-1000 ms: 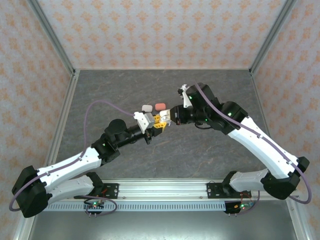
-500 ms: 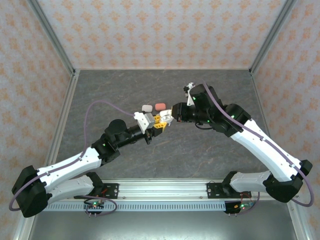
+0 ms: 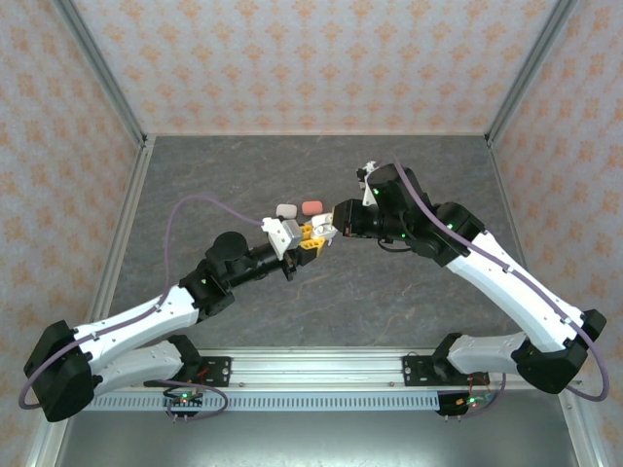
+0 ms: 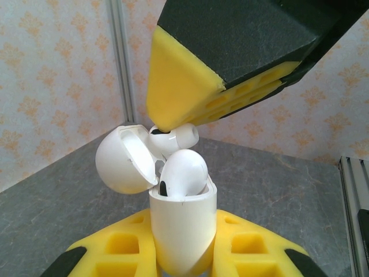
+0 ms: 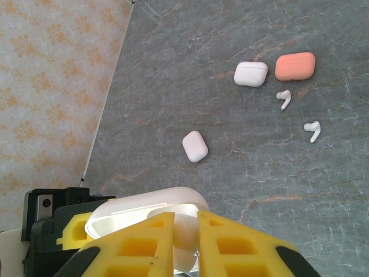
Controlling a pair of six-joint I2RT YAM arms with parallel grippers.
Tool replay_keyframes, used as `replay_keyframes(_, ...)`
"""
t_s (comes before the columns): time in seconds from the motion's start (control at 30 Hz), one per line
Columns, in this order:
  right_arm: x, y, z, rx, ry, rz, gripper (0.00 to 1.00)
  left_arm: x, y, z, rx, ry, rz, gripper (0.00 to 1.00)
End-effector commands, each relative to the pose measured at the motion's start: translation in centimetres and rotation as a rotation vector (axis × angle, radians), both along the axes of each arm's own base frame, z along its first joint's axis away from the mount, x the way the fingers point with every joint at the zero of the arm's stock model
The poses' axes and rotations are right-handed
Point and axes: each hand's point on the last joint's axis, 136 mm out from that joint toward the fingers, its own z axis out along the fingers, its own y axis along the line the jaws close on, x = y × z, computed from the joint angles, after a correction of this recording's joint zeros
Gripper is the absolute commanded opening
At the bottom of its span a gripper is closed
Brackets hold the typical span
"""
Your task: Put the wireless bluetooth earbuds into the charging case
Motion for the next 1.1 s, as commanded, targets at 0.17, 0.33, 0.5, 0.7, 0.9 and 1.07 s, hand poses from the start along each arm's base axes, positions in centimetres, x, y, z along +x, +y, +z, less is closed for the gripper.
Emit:
replay_keyframes(0.17,-0.3,-0.9,-0.8,-0.055,-0.005,0.007,0.19,-0.1,0.0,3.1,-0.077,-0.068,0.009,0.00)
replay_keyframes(0.33,-0.3,-1.0,-0.3,-0.057,-0.034,0.021,0.34,-0.1,0.0,3.0,-0.076,-0.063,0.007,0.00)
replay_keyframes(0.5,-0.3,-1.3,0.5,-0.063,-0.068,0.027,0.41,-0.1,0.0,3.0,-0.076,-0.061,0.008,0.00)
replay_keyframes(0.7,-0.7,-0.9,0.2,-0.064,-0.066,0.070,0.42,0.1,-0.1,2.9,-0.072,-0.057,0.012,0.00)
replay_keyframes(0.9,-1.2,-0.3,-0.1,-0.053,-0.053,0.113,0.41,0.2,-0.2,2.8,-0.066,-0.049,0.012,0.00)
replay_keyframes(1.07,-1.2,0.2,-0.6,-0.058,-0.041,0.132,0.41,0.4,-0.4,2.7,-0.063,-0.043,0.012,0.00)
